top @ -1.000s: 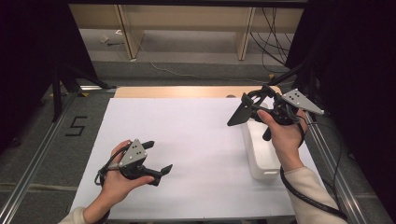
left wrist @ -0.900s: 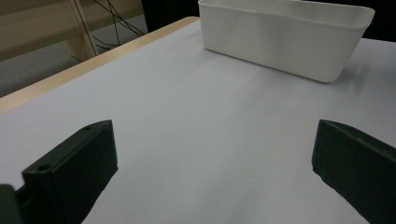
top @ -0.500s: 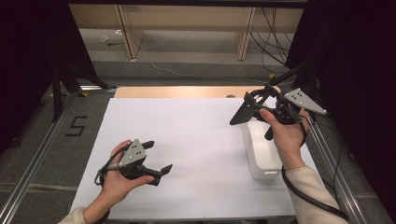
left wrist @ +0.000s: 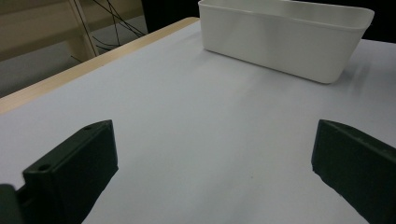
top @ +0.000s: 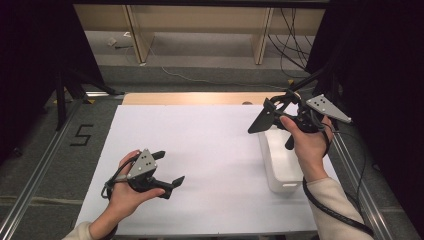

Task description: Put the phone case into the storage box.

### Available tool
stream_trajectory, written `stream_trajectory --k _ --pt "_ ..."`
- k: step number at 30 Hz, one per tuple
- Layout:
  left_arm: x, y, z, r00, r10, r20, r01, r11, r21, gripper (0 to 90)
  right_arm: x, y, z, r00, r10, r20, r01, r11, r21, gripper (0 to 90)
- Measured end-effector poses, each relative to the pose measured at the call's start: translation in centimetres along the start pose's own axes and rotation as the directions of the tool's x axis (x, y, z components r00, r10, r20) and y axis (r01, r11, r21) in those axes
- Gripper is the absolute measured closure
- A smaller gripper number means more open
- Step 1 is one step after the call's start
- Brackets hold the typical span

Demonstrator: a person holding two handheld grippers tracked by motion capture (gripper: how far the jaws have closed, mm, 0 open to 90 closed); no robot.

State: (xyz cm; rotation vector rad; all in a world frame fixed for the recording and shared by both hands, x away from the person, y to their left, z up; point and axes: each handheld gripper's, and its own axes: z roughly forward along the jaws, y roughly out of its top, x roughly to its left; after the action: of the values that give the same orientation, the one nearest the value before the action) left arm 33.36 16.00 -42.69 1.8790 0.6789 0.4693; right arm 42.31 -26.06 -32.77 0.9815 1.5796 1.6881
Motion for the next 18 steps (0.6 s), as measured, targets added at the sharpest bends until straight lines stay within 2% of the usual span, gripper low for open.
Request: stream_trajectory --k 18 --pt "-0.01 0.01 -0.01 1.0000 -0.006 0.003 0.006 1.0000 -0.003 0.0 -0.61 0.07 -0.15 0.9998 -0.002 0.020 0.002 1.000 -0.003 15.8"
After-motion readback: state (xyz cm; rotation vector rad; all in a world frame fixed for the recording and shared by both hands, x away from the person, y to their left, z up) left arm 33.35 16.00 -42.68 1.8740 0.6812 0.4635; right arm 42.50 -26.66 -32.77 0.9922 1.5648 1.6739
